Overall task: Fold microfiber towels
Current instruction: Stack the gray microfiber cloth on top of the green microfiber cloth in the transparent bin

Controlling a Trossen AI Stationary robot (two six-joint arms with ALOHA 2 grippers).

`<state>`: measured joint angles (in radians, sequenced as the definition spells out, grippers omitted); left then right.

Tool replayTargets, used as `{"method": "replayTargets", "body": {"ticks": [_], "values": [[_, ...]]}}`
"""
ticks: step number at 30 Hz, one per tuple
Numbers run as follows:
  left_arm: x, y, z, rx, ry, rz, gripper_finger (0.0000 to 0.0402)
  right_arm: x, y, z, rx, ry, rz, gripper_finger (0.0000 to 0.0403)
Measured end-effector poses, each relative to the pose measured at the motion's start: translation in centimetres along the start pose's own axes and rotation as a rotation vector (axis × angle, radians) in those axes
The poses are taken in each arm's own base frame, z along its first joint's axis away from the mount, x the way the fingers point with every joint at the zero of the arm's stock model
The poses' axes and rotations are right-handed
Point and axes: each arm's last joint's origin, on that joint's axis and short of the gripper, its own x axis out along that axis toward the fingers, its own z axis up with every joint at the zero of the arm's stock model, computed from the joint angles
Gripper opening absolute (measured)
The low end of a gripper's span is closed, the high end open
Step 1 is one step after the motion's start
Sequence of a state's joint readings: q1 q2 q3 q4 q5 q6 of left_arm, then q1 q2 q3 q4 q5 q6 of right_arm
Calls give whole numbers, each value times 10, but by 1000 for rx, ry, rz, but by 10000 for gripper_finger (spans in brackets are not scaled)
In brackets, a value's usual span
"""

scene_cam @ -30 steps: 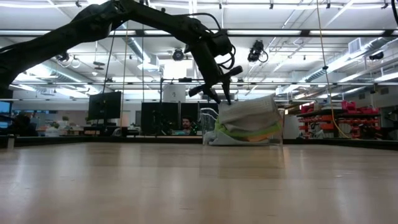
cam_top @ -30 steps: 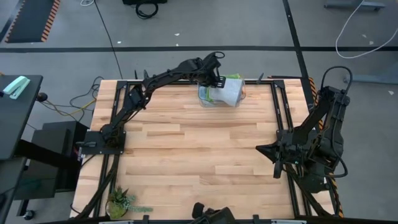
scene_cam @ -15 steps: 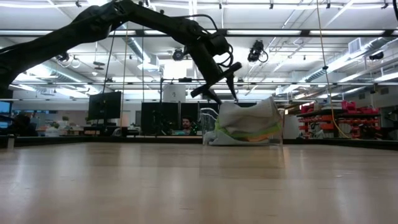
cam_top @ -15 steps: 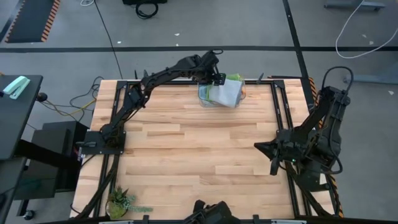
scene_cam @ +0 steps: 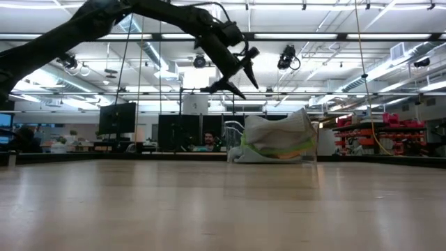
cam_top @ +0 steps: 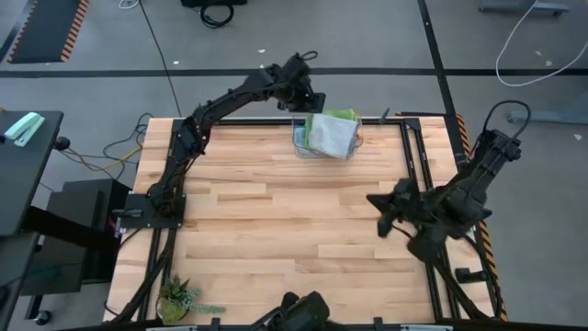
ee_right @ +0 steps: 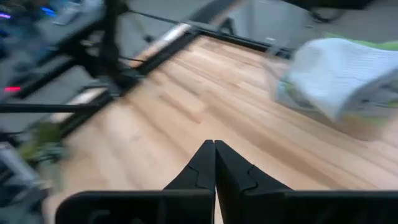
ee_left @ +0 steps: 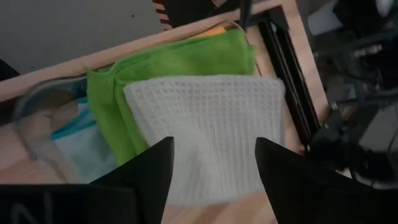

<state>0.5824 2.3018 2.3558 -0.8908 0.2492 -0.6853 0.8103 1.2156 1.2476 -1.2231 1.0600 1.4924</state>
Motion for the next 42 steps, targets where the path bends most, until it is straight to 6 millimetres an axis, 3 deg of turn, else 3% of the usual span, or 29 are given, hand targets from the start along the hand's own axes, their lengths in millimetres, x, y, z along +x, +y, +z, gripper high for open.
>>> {"method": "replayTargets", "body": {"ticks": [4, 10, 14, 21, 28, 35, 42], "values": [[-24, -14, -9, 83, 56, -46, 232, 22, -13, 13, 39, 58, -150, 4], [-74, -57, -46, 303, 126, -93, 225, 62, -31, 38, 17, 155, -312, 3], [-105, -79, -76, 464, 143, -34, 216, 89, -40, 59, 38, 228, -290, 2], [-169, -96, -124, 640, 147, 139, 195, 131, -70, 97, 112, 276, -231, 1], [-222, -110, -155, 735, 67, 120, 180, 182, -105, 104, 142, 472, -226, 0], [-249, -114, -171, 763, 14, 115, 178, 232, -130, 92, 133, 608, -284, 0], [-250, -117, -175, 743, -1, 124, 174, 264, -179, 91, 172, 668, -416, 0]]}}
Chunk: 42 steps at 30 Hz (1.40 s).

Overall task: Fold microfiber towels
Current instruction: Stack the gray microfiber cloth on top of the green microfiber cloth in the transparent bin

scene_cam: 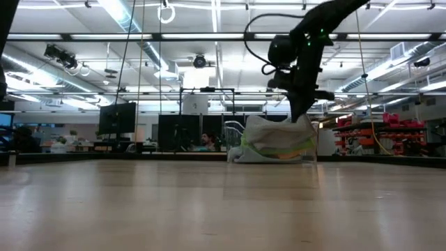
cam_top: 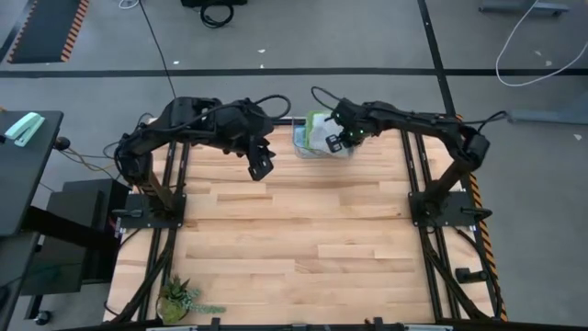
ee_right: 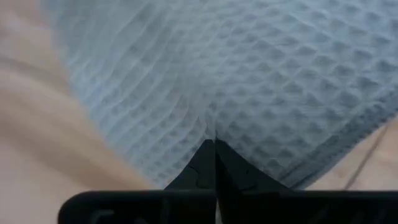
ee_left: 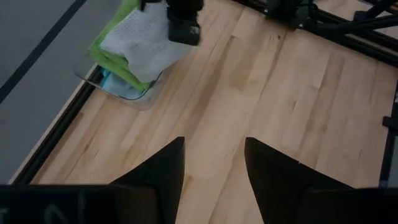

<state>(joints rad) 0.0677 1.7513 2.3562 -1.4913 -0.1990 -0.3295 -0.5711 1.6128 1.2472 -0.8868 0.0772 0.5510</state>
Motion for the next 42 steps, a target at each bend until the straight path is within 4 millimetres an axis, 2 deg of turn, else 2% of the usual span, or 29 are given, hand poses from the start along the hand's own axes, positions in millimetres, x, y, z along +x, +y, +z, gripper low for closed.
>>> {"method": "replayTargets", "body": {"ticks": [4, 10, 15, 18, 23, 28, 31, 35, 42], "values": [[4, -1, 1, -24, 6, 8, 173, 11, -18, 17, 43, -28, -12, 0], [3, 0, 1, -51, -3, 35, 176, 20, -34, 36, 87, -103, -2, 0], [3, 0, 1, -51, -4, 39, 172, 28, -40, 38, 78, -68, -27, 0], [3, 1, 1, -50, -8, 54, 175, 28, -37, 33, 45, -43, -33, 1], [3, 1, 0, -48, -9, 72, 174, 5, -26, 29, 6, -95, 0, 2], [3, 1, 0, -48, -8, 72, 173, -32, -15, 38, -5, -240, 62, 1], [3, 1, 0, -49, -8, 72, 176, -40, -9, 46, -22, -287, 102, 1], [3, 0, 0, -64, -8, 69, 174, -25, -1, 53, -46, -254, 142, 1], [2, -3, -1, -92, -9, 61, 176, 26, 4, 60, -89, -137, 131, 1]]}}
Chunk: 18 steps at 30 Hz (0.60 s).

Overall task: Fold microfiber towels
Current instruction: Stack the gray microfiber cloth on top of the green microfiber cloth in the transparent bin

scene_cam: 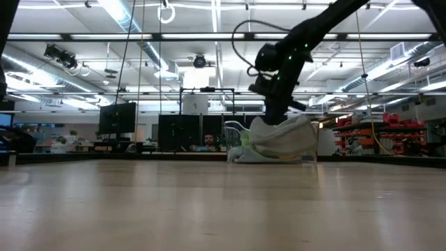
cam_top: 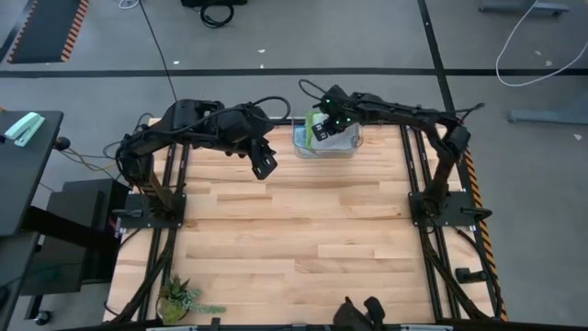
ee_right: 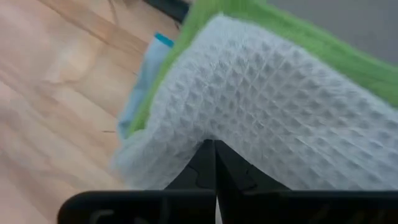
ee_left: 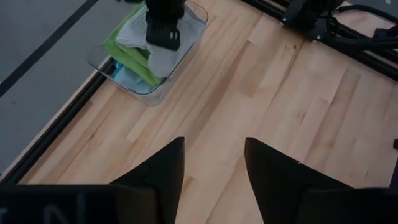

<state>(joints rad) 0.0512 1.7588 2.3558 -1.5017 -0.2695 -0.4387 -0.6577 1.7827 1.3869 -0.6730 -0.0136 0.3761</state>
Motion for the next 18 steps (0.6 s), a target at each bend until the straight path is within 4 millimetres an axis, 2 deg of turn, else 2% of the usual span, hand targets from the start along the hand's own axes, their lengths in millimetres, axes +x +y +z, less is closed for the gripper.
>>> {"method": "replayTargets", "body": {"ticks": [5, 10, 13, 18], "values": [[0, -2, -1, -18, 1, -4, 177, 28, -5, -2, -7, 62, -26, 2], [-1, -2, -1, -22, 0, -6, 172, 34, -6, -3, -14, 74, -30, 3], [-1, -3, -1, -22, 1, -7, 174, 29, -5, -2, -29, 62, -25, 3], [-1, -3, -1, -20, 1, -8, 178, 1, -3, 2, -31, -12, -2, 3]]}}
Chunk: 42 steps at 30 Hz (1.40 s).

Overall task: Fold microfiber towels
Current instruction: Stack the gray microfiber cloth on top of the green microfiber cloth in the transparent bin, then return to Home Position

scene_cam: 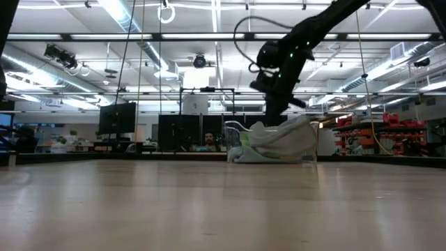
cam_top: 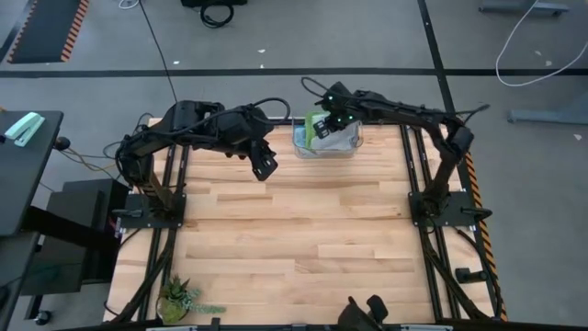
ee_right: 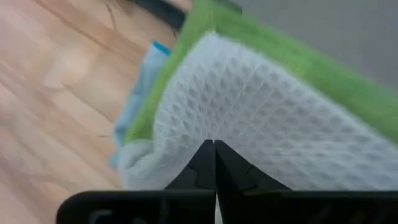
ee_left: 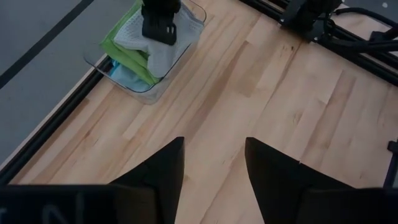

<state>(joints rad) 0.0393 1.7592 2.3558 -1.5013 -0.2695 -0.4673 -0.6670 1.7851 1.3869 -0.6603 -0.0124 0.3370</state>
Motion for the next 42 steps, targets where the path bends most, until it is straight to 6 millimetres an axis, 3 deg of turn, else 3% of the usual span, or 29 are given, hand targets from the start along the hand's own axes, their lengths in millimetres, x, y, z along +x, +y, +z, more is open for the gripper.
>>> {"method": "replayTargets", "body": {"ticks": [9, 24, 33, 42], "values": [[0, 0, 0, 14, -4, 7, 174, -75, 5, 1, 26, -183, 54, 4], [0, -2, 2, 6, -31, -10, 173, -188, 40, -41, -55, -403, 290, 15], [0, -2, 3, 1, -32, -11, 180, -231, 47, -68, -83, -466, 414, 12], [0, -2, 7, -14, -65, -22, 178, -251, 55, -86, -79, -461, 519, 15]]}}
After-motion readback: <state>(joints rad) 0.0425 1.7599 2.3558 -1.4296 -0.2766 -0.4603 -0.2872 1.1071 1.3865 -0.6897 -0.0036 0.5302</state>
